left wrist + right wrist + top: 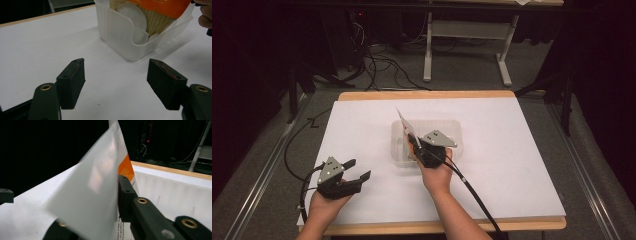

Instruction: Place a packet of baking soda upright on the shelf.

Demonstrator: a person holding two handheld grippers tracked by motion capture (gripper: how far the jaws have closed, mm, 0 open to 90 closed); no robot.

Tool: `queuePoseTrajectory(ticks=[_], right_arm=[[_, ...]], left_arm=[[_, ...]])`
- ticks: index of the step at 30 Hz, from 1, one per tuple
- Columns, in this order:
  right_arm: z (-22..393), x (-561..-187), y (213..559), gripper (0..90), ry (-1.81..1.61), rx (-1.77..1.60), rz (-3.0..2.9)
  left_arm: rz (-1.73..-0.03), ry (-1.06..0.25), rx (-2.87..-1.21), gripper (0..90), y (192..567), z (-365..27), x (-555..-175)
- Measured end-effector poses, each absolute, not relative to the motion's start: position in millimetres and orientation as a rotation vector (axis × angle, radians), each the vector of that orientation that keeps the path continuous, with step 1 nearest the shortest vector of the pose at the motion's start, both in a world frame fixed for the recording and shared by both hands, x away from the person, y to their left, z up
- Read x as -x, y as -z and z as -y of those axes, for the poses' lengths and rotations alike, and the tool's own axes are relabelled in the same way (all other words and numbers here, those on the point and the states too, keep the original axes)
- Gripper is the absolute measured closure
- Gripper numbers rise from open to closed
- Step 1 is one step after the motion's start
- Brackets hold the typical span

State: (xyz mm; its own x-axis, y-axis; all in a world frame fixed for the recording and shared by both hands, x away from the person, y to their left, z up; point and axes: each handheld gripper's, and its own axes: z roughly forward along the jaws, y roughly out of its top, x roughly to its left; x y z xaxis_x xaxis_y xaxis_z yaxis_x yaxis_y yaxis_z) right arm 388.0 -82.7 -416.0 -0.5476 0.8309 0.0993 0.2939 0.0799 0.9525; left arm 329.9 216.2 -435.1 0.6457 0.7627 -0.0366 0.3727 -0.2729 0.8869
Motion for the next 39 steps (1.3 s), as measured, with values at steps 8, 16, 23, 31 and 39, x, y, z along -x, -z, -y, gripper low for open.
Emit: queuePoseTrajectory(ticks=[8,16,23,31,39], right_arm=[[81,-392,404,56.1,-1.482,-1.117,-1.904],[81,-398,398,17.9,-1.451,-1.130,-1.915],[82,-398,397,17.6,-1.450,-1.127,-1.917],[82,-397,396,18.5,-1.446,-1.118,-1.920],[83,-392,396,18.8,-1.433,-1.109,-1.941]], left_arm=[[-0.899,-0.497,-1.883,31.2,435,-216,-330],[-0.902,-0.498,-1.883,31.1,435,-217,-330],[-0.902,-0.498,-1.882,31.1,435,-217,-330],[-0.901,-0.497,-1.882,31.1,435,-217,-330],[-0.899,-0.497,-1.885,31.1,435,-217,-331]])
